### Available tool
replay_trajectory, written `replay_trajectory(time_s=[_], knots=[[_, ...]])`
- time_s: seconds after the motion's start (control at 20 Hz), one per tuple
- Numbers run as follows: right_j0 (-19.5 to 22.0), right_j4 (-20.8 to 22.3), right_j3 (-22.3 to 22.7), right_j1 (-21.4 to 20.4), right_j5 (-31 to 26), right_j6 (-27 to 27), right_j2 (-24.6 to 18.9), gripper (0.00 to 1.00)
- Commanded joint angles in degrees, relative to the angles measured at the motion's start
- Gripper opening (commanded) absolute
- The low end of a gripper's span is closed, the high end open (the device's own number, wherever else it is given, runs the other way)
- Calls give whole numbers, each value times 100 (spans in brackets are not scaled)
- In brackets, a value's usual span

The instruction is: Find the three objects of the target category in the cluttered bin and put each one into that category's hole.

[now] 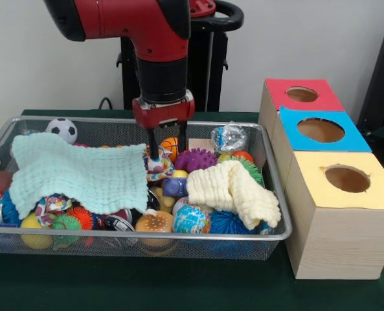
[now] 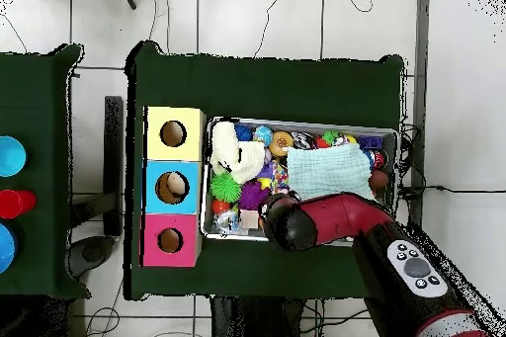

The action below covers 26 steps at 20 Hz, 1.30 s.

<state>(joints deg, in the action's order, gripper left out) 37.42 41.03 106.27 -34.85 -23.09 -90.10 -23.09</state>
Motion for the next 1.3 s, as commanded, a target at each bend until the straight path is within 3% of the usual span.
replay_trajectory(time_s=[0.05,0.45,0.9,1.3], knots=[[-159,517,-727,119,294,-103,178,100],[-162,498,-708,-195,178,-58,116,100],[-389,710,-767,-422,194,-143,391,100],[-516,940,-743,-210,603,-339,592,100]])
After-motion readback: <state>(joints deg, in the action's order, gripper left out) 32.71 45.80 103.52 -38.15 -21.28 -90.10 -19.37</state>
